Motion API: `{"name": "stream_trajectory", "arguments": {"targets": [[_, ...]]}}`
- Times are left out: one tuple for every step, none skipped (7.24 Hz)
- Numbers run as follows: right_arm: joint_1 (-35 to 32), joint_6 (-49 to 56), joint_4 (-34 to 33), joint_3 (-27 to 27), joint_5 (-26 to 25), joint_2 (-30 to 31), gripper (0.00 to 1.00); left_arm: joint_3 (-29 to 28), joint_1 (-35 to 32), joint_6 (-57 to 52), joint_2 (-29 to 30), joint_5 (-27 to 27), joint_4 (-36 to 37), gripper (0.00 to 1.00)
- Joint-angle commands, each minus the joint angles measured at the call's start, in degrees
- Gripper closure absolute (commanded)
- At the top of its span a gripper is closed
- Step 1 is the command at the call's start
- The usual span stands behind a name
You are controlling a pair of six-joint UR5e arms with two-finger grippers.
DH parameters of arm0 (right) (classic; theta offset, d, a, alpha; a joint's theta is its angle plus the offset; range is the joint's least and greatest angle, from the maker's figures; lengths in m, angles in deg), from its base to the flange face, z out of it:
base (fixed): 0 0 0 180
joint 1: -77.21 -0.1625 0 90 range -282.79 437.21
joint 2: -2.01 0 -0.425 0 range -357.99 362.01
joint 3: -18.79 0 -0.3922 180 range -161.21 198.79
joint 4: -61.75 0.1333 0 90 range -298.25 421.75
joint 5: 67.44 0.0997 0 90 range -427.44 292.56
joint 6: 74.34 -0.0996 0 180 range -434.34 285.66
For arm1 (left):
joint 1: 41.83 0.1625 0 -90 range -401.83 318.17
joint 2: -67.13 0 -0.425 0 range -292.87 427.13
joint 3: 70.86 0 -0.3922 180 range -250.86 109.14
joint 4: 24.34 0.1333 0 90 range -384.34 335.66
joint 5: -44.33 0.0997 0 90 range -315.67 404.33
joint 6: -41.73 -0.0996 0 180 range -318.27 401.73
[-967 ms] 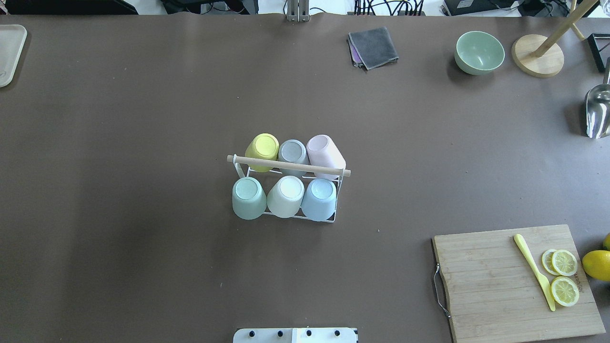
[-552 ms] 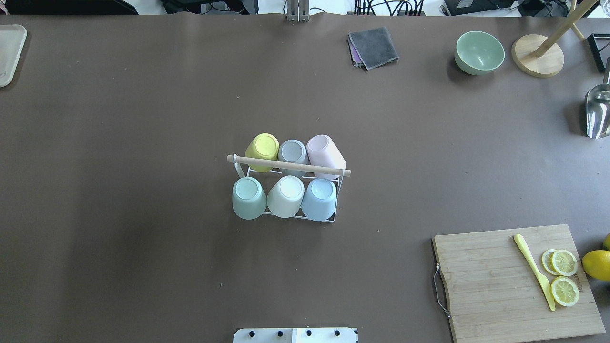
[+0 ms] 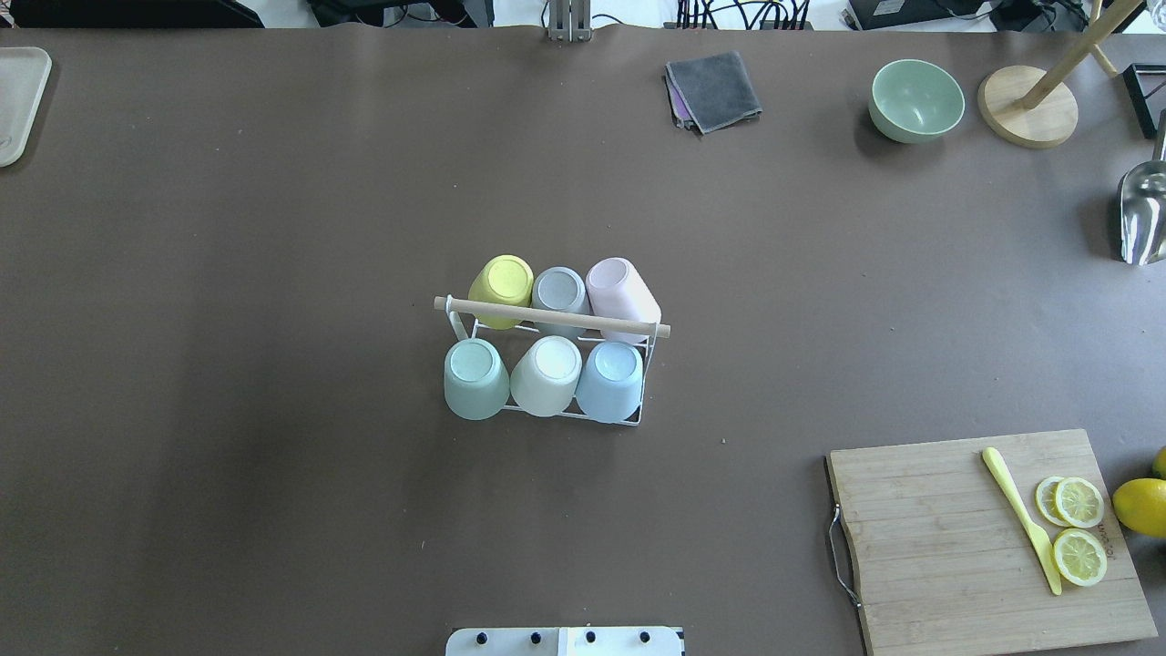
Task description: Place cup on cup holder
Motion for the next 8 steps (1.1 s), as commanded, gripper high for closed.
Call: {"name": "stream_trajectory", "arguments": {"targets": [[0.0, 0.19, 0.08, -1.99, 1.08, 0.7, 0.0, 0.46, 0.23, -0.04, -1.92, 0.05, -0.02, 0.02], [0.0, -0.07, -0.01, -1.91, 1.26, 0.71, 0.0, 0.55, 1.89, -0.04, -1.23, 0.49, -0.02, 0.02], [0.0, 0.19, -0.1, -1.73, 1.79, 0.79, 0.0, 0.2, 3.91, 0.65, 0.17, 0.75, 0.06, 0.02], [0.0, 0.45, -0.1, -1.03, 1.97, 0.71, 0.0, 0.29, 4.01, 0.49, 0.53, 2.58, -0.02, 0.02], [0.0, 0.8, -0.01, -0.16, 1.97, 0.36, 0.0, 0.2, 4.02, 0.4, 0.53, 2.86, -0.29, 0.02], [0.09, 0.81, -0.01, 0.46, 1.88, 0.01, 0.0, 0.2, 4.02, 0.31, 0.53, 2.78, -0.29, 0.02], [0.09, 0.89, 0.08, 0.64, 1.71, 0.09, 0.0, -0.15, 4.02, 0.31, 0.45, 2.86, -0.38, 0.02], [0.09, 0.89, 0.08, 0.64, 1.62, 0.09, 0.0, -0.67, 4.02, 0.31, 0.45, 2.86, -0.38, 0.02]]}}
